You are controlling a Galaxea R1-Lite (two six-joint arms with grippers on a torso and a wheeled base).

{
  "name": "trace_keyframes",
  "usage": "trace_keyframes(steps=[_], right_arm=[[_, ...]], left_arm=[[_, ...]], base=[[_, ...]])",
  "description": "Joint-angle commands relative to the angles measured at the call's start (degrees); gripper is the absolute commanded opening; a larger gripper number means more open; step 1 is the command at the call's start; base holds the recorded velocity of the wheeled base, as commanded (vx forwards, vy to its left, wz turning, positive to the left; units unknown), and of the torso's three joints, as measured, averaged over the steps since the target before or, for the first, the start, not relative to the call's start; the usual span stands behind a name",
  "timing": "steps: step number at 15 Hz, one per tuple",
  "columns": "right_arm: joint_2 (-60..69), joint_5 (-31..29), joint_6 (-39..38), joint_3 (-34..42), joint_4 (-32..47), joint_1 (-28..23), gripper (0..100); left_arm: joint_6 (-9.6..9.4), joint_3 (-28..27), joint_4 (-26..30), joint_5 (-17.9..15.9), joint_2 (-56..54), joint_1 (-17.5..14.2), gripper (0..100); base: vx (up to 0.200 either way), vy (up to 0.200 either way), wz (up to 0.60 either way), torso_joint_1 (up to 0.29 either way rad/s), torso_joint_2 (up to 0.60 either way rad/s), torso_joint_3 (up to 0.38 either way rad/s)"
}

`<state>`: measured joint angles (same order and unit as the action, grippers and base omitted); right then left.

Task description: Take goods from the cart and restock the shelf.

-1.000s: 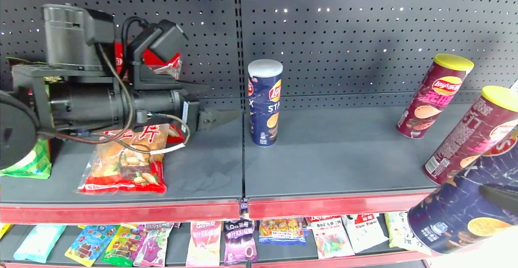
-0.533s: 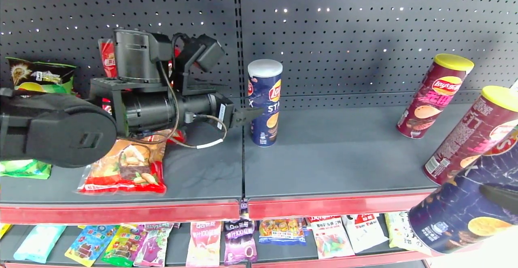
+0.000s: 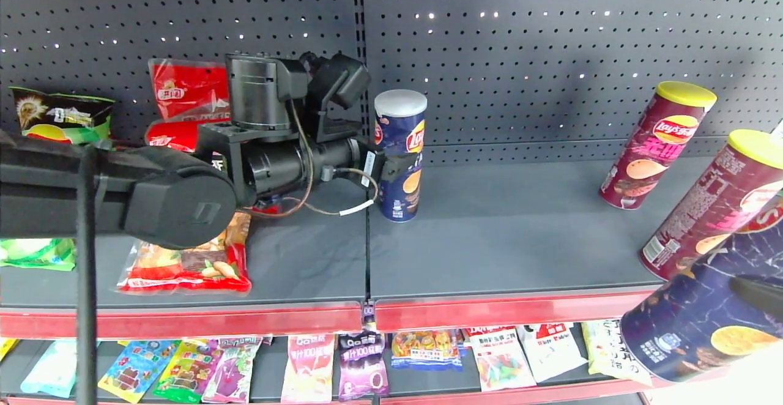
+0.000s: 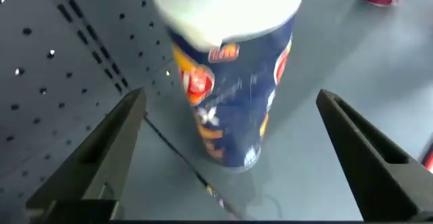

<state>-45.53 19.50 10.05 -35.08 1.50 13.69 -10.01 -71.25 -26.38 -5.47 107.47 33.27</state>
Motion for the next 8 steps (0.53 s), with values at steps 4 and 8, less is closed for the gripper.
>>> trace_keyframes(steps=[4, 8], right_arm=[[0.18, 0.01, -0.03, 0.02, -0.01, 0.02, 0], [0.18, 0.01, -0.03, 0.10, 0.08, 0.02, 0]], left_arm=[[-0.01, -4.24, -1.57, 3.80, 4.50, 1.27, 100], [-0.01, -6.09, -2.27, 6.88, 6.17, 1.36, 100]], base=[[0.000, 0.000, 0.00, 0.000, 0.00, 0.000], [0.000, 0.000, 0.00, 0.000, 0.00, 0.000]])
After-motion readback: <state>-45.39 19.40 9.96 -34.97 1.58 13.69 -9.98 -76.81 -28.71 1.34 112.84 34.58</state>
